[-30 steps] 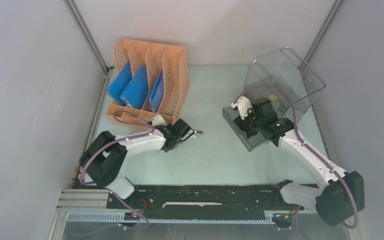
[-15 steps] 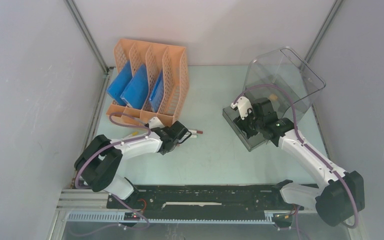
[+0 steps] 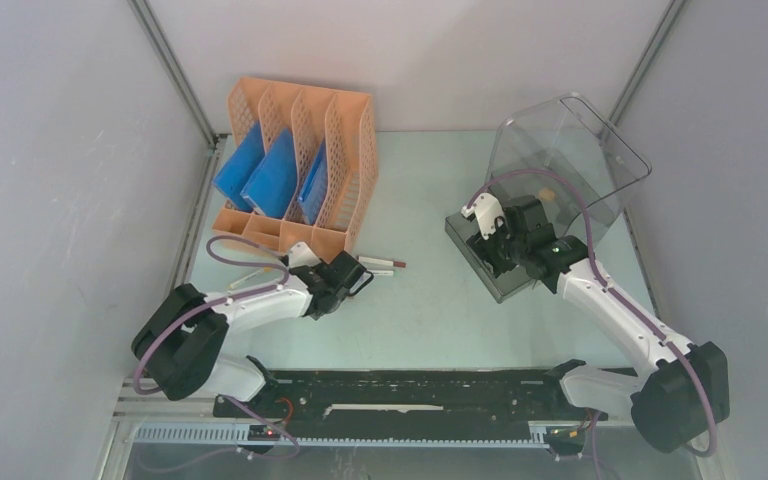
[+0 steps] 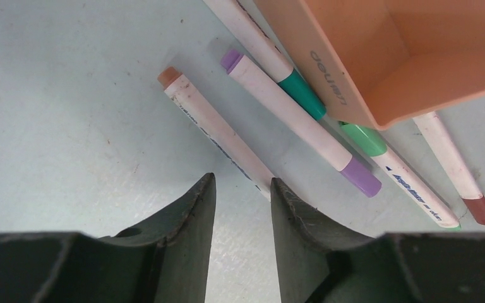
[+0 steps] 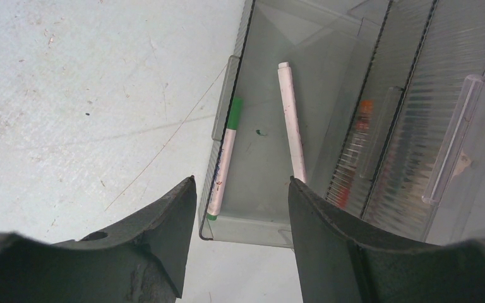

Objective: Organize the desk
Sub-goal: Pick up the stationery from the center of the board.

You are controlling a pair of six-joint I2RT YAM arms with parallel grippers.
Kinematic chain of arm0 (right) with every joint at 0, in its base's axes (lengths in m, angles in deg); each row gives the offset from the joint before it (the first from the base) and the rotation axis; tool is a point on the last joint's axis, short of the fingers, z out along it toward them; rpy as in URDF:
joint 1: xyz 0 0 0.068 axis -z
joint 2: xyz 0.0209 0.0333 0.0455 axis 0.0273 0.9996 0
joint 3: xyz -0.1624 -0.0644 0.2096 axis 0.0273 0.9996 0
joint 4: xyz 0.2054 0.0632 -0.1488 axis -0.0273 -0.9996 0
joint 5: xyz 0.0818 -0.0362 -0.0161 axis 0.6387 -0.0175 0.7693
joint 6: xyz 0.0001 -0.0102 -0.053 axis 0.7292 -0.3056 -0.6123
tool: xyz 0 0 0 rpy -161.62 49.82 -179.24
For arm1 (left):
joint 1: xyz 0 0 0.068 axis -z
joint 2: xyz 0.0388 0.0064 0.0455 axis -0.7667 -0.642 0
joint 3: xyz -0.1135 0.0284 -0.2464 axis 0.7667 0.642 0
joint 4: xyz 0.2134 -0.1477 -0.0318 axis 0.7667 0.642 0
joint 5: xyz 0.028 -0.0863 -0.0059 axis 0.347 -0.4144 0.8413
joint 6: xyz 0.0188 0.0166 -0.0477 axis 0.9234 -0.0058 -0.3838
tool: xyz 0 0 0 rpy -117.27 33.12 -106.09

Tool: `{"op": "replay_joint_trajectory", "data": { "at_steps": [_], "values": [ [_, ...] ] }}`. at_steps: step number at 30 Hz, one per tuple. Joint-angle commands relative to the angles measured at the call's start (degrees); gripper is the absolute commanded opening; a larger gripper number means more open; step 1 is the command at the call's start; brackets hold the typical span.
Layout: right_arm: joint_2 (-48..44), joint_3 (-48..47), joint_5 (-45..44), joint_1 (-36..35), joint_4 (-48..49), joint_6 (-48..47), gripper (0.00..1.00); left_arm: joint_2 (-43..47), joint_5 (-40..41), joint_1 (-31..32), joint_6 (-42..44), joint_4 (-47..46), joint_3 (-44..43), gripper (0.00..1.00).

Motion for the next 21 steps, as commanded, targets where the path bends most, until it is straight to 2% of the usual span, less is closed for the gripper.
{"op": "replay_joint_trajectory", "data": {
  "at_steps": [1,21],
  "values": [
    [-1.71,-1.47,-0.1,-0.5,0.35,-0.6,0.63,-0.51,-2.33,-0.59,0.27,3.18,2.15,0.45],
    [-1.98,-1.44,-0.22,-0.57,0.35,-0.78,0.63,2.79,-2.3,-1.26,1.15,4.95,-1.96,0.55]
  ]
}}
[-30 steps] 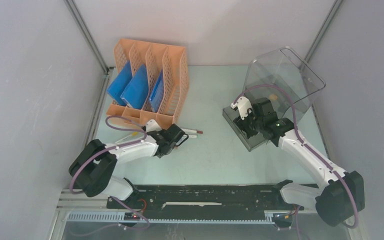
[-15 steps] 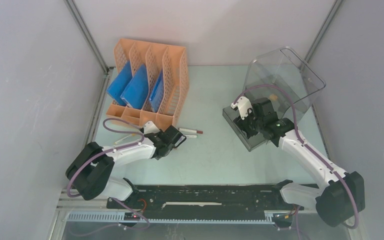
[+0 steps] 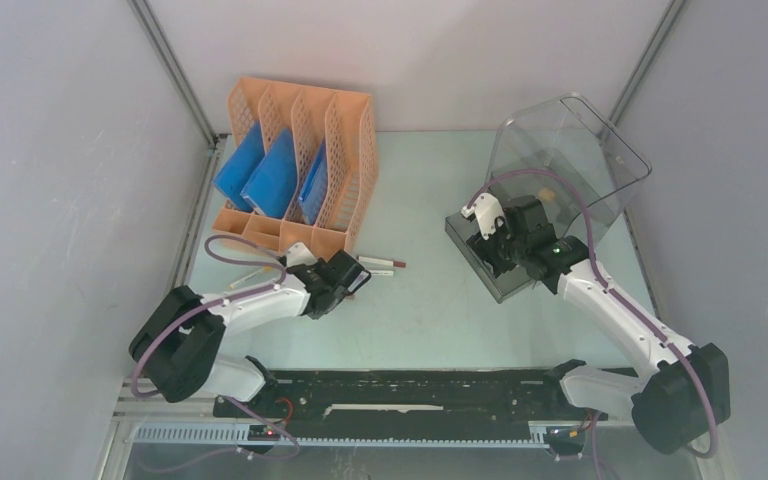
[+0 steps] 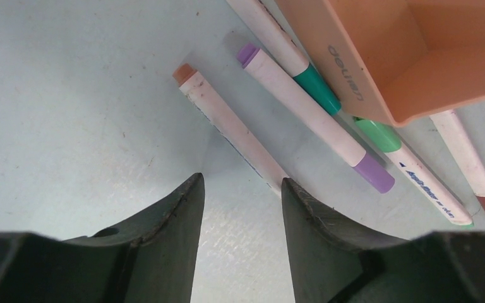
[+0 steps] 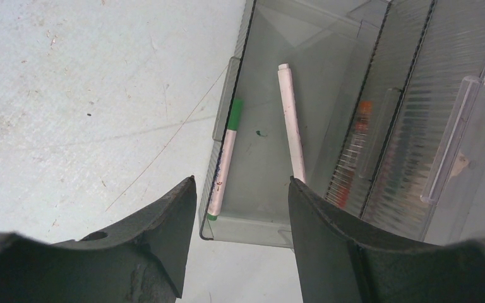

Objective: Organize the desk
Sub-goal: Pick up the stationery from the center of the board.

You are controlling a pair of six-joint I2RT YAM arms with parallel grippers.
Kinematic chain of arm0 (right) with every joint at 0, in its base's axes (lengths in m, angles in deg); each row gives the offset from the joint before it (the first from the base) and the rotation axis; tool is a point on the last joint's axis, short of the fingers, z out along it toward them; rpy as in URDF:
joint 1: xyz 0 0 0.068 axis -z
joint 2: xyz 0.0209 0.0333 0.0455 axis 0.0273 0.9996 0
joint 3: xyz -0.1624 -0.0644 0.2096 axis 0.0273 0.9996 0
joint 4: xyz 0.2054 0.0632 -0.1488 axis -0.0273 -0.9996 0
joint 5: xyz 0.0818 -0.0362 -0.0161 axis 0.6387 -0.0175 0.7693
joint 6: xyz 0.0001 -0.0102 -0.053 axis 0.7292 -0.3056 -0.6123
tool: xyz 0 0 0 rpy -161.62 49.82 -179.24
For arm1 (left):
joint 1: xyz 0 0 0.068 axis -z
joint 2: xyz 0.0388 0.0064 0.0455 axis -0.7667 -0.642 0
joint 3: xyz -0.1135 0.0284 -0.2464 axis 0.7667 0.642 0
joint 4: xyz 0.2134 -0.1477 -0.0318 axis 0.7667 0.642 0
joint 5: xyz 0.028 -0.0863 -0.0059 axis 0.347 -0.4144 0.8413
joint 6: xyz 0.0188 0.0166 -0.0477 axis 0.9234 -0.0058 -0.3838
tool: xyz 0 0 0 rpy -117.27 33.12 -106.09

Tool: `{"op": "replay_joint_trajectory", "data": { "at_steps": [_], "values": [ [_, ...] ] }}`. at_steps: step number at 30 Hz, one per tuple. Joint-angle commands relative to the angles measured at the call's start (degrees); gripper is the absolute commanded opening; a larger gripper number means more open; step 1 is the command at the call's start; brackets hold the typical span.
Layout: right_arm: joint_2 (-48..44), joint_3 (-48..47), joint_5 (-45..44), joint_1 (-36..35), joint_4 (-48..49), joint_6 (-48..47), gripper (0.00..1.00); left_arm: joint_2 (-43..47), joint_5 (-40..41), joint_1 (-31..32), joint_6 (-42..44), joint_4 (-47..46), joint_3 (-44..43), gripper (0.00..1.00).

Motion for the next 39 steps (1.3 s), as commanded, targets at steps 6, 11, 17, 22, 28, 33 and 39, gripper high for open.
{"op": "replay_joint_trajectory", "data": {
  "at_steps": [6,11,17,22,28,33,39],
  "values": [
    [-1.62,-1.45,-0.3,-0.69,0.35,-0.86,0.63,2.25,-0.65,-0.3,0.18,2.89,-2.48,0.58],
    [-1.68,-1.19,-0.54,-0.76,0.68,-0.93,0.63,0.42,-1.39,-0.31,0.03,2.11,-4.27,0.66],
    [-1.88,-1.01,-0.68,-0.88,0.89,-1.04,0.63,-1.45,-1.12,-0.35,-0.24,2.05,-6.04,0.65],
    [-1.88,-1.03,-0.78,-0.85,0.88,-0.98,0.63,-4.84,-1.71,-0.36,-1.22,2.8,-7.25,0.63],
    [-1.97,-1.03,-0.78,-0.89,0.88,-1.12,0.63,-8.33,-2.25,-0.31,-1.7,3.82,-8.26,0.6],
    [-2.12,-0.98,-0.86,-0.85,0.88,-1.13,0.63,-8.41,-2.38,-0.3,-2.53,4.41,-7.51,0.53],
    [-2.32,-1.03,-0.86,-0.92,0.89,-1.11,0.63,-6.87,-2.05,-0.38,-3.44,5.16,-5.45,0.41]
  ]
}}
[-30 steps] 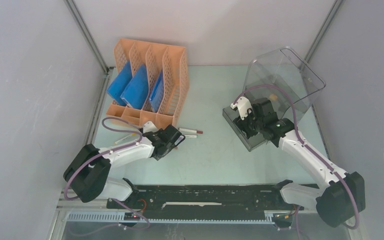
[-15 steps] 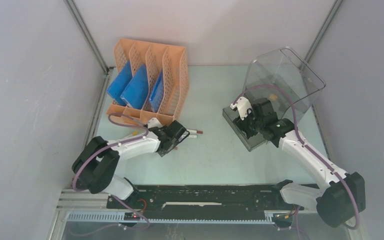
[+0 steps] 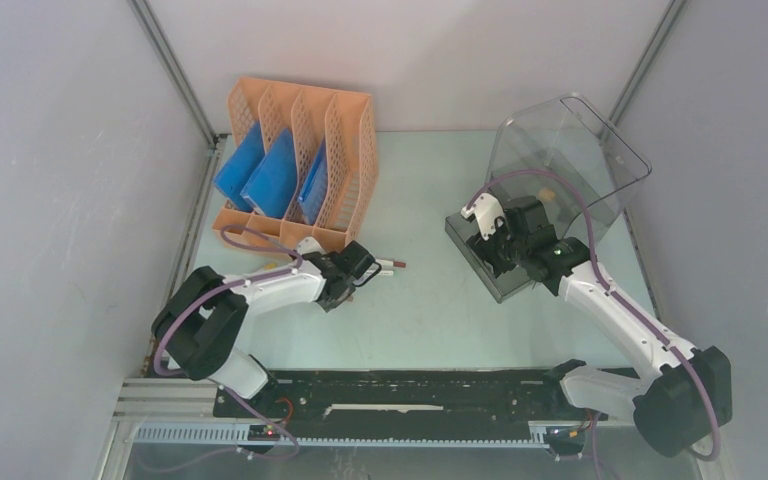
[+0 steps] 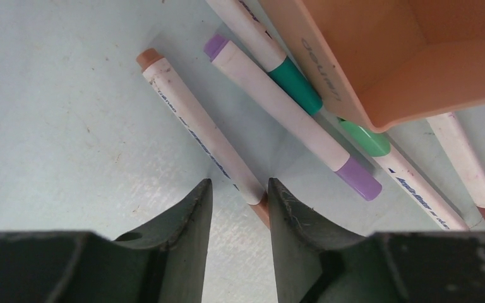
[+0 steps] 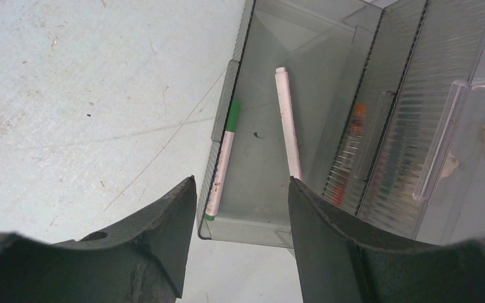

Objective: Organize the desk
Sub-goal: Pick up the stationery from the center of the board.

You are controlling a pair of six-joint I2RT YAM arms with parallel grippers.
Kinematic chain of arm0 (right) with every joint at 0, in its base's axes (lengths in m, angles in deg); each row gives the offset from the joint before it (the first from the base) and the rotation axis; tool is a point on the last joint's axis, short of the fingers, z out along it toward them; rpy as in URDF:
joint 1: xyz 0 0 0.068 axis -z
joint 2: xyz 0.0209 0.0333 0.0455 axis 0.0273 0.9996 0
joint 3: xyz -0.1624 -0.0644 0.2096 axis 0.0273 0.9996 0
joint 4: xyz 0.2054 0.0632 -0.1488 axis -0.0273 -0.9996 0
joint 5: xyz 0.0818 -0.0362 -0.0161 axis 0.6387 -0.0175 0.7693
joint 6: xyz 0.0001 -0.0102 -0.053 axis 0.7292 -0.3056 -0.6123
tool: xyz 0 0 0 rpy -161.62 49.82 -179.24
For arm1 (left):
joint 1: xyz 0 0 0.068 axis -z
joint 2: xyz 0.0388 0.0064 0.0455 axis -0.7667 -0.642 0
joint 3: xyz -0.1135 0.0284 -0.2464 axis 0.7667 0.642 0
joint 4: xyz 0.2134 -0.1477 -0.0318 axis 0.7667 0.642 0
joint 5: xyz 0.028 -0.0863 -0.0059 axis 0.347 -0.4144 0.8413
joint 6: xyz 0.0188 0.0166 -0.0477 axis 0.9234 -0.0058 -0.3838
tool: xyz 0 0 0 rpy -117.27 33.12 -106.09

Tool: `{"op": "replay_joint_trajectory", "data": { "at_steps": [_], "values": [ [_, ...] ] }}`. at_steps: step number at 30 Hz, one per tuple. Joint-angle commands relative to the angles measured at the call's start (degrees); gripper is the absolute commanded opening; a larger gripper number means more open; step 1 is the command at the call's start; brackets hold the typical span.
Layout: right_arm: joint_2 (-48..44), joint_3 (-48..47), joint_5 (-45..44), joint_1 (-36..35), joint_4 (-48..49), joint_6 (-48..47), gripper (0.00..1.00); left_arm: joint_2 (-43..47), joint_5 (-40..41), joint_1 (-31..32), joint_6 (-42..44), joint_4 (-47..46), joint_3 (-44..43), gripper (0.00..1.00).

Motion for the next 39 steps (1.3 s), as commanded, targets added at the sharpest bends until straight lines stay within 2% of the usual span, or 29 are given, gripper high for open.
{"op": "replay_joint_trajectory", "data": {
  "at_steps": [1,11,15,20,28,34,39],
  "values": [
    [-1.56,-1.05,-0.35,-0.35,0.85,-0.48,0.63,1.37,-0.05,-0.35,-2.19,1.81,1.86,0.4],
    [-1.78,-1.09,-0.27,-0.32,0.87,-0.51,0.63,6.19,0.81,-0.31,-3.45,3.03,7.88,0.16],
    [-1.78,-1.05,-0.28,-0.42,0.84,-0.46,0.63,8.11,0.95,-0.34,-1.78,2.97,9.83,0.12],
    [-1.78,-1.05,-0.19,-0.43,0.8,-0.5,0.63,11.29,1.44,0.05,0.75,3.1,11.91,0.07],
    [-1.84,-1.04,0.76,-0.6,0.59,-0.48,0.63,21.73,3.7,2.62,5.37,1.73,15.55,0.02],
    [-2.33,-1.0,2.73,-1.08,0.09,-0.72,0.63,33.84,2.76,4.28,11.54,-3.25,20.18,0.0],
    [-3.21,-1.03,5.77,-1.77,-0.71,-1.21,0.63,42.65,-1.94,4.58,18.91,-11.77,25.62,0.0]
  ]
}}
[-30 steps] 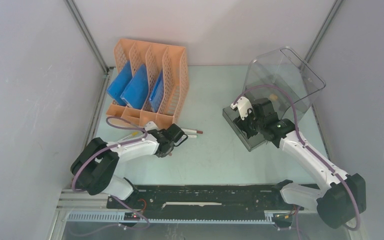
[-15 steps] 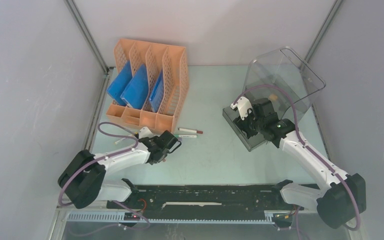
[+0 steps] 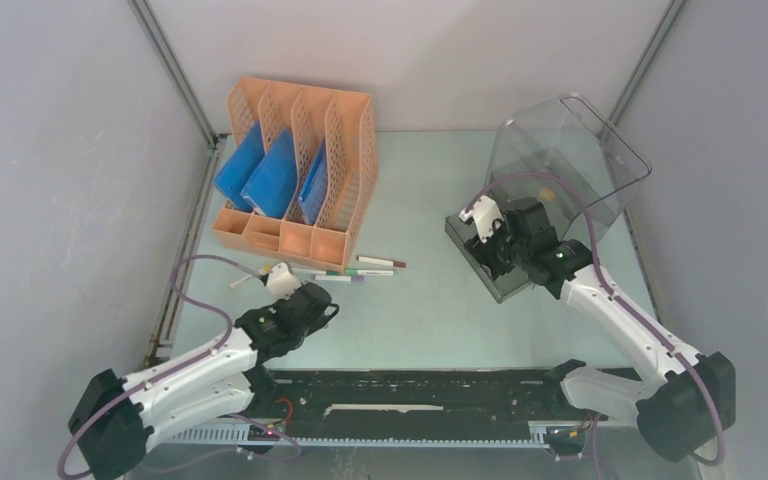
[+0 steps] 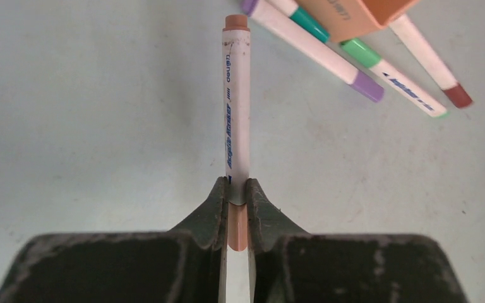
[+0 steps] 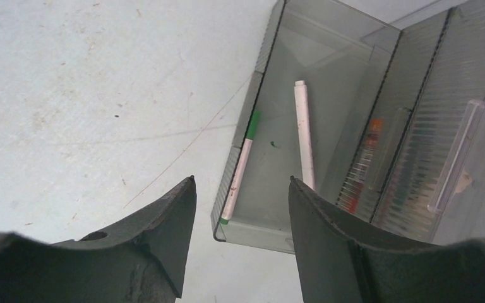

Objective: Organize the desk
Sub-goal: Pick up the stationery from the center of the board.

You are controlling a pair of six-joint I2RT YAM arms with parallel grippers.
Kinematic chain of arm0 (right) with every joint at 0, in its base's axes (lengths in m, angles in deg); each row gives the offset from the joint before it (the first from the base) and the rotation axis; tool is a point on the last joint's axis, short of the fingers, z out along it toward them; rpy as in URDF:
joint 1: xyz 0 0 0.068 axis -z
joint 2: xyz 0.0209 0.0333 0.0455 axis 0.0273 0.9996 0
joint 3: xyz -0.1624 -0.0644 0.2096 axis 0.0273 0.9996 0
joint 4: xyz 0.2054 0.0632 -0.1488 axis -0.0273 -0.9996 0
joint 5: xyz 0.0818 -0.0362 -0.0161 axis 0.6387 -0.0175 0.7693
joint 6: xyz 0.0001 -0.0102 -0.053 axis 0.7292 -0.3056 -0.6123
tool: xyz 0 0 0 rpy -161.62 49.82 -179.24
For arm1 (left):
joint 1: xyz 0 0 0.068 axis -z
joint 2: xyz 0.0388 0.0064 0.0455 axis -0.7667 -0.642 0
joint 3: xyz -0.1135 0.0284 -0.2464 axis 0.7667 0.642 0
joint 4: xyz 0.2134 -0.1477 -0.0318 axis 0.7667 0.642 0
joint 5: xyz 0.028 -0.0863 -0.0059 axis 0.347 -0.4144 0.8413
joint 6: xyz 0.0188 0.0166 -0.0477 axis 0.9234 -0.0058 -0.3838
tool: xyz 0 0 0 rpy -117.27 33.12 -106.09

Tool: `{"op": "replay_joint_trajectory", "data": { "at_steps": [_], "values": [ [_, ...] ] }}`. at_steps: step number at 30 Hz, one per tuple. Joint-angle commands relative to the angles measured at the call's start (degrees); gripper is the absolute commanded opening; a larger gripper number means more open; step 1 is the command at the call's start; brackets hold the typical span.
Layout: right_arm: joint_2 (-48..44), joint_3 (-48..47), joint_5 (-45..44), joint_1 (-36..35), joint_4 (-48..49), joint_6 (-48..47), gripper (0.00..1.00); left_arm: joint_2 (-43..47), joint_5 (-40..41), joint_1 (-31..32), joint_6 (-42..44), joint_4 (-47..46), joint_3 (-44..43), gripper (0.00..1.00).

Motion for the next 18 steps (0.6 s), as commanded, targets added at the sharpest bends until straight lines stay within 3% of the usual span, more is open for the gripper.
{"op": "replay_joint_trajectory", "data": {
  "at_steps": [1,10,18],
  "values": [
    [-2.24,-1.01,4.07,-1.08,-0.62,-1.12,0.63,6.19,-3.63,0.39,8.75,-10.12,4.68,0.0],
    [-3.0,-2.46,22.33,-1.67,-4.51,0.19,0.63,14.91,-16.88,0.54,20.72,-37.42,13.4,0.0],
    [-5.3,-3.28,33.94,-0.08,-5.87,1.29,0.62,9.8,-24.23,1.91,28.81,-64.29,16.19,0.0]
  ]
}}
